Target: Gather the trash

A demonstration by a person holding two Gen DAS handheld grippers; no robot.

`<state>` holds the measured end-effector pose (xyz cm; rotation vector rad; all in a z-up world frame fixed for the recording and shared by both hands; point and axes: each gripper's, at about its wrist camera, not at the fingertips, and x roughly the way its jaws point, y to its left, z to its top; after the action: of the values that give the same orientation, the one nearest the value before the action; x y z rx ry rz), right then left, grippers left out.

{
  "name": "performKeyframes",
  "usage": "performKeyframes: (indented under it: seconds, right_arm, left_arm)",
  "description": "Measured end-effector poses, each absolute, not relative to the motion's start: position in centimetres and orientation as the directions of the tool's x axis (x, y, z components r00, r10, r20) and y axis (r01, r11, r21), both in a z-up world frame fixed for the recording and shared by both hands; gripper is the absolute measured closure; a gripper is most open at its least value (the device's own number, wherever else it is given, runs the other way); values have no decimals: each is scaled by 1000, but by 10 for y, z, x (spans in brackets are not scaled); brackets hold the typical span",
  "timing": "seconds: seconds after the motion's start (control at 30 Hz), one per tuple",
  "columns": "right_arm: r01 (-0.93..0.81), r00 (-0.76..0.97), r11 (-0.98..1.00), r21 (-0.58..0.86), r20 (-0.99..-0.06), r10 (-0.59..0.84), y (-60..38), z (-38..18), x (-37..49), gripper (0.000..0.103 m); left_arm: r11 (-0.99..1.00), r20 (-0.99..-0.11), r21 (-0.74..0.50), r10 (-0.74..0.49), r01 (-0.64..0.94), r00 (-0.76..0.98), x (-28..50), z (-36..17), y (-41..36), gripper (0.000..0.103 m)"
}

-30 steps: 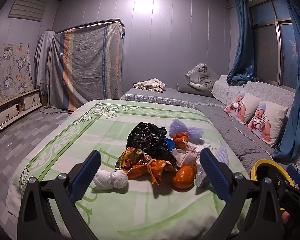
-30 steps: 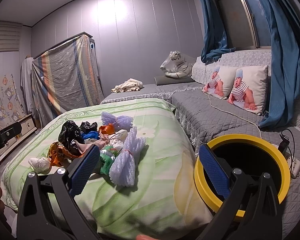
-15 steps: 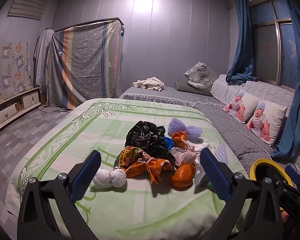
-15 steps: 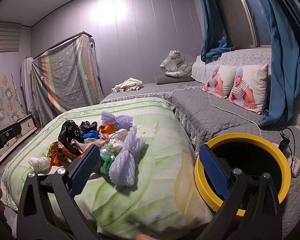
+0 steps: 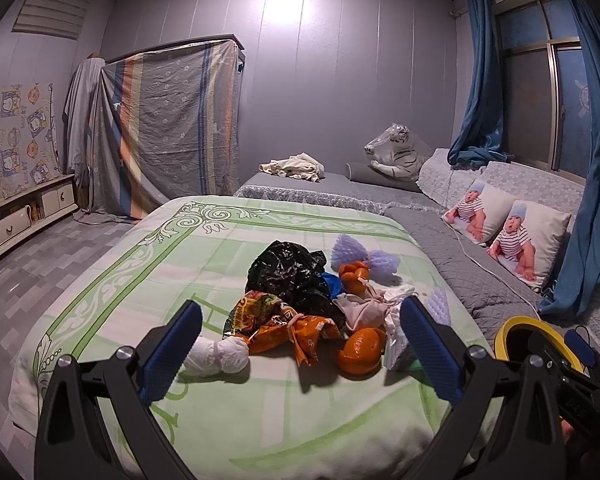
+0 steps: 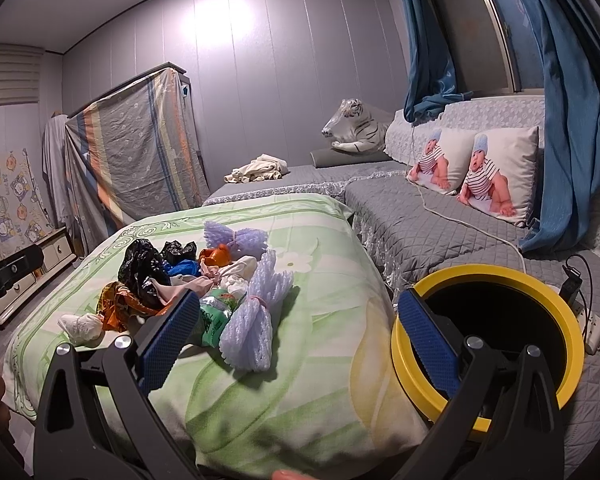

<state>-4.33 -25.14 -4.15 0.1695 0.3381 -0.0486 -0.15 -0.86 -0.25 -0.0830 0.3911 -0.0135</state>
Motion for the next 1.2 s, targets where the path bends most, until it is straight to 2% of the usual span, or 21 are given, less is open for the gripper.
performKeyframes:
  seconds: [0.57, 0.87, 1.2]
  right_arm:
    - [81, 944, 985, 154, -330, -26, -252, -40, -42, 8]
    - [118, 943, 981, 155, -326, -62, -257, -41, -41, 8]
    - [93, 916, 984, 153, -402, -24, -258, -48, -23, 8]
  left_arm:
    - [995, -374, -95, -48, 13, 926, -7, -2, -8, 7]
    - [990, -361, -139, -71, 22, 930, -8, 0, -1, 7]
    - [993, -348, -108, -88, 54, 933, -3, 0, 9, 7]
